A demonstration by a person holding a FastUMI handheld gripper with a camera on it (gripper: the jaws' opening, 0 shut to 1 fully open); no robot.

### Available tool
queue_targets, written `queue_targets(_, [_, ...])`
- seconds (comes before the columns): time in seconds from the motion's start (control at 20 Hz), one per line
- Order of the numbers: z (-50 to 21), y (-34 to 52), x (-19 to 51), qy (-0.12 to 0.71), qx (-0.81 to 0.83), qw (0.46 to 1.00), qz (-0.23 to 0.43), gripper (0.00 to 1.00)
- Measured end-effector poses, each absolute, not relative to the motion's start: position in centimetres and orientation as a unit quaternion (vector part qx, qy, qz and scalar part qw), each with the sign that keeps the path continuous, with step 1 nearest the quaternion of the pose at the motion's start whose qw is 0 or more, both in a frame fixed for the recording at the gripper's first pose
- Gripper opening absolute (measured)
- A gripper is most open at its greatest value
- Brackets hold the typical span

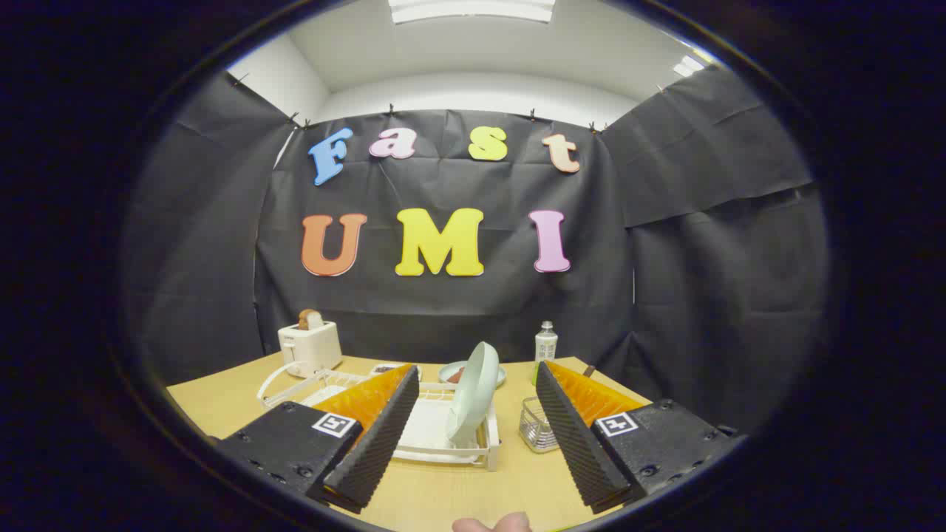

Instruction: Take the plate from the dish rack, then take the spoon from the basket and place it into the plate.

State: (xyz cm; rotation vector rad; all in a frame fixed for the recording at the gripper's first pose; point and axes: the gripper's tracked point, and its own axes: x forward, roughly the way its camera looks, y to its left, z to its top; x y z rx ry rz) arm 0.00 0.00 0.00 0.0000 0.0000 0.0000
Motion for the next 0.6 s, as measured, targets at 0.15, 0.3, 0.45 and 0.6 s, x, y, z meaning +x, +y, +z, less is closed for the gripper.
queue_targets(0.15, [-0.36,-0.12,0.2,0.002,-0.003,1.0,-0.003,1.0])
queue_targets(0.3, [-0.17,-0.29,0.12,-0.002,-0.006,1.0,-0.004,1.0])
queue_targets(0.45, [0.36,-0.68,-0.27,-0.011,-0.013,1.0,-0.012,1.0])
queue_targets(0.6, [0.39,-0.5,-0.48,-0.013,-0.021,1.0,-0.012,1.0])
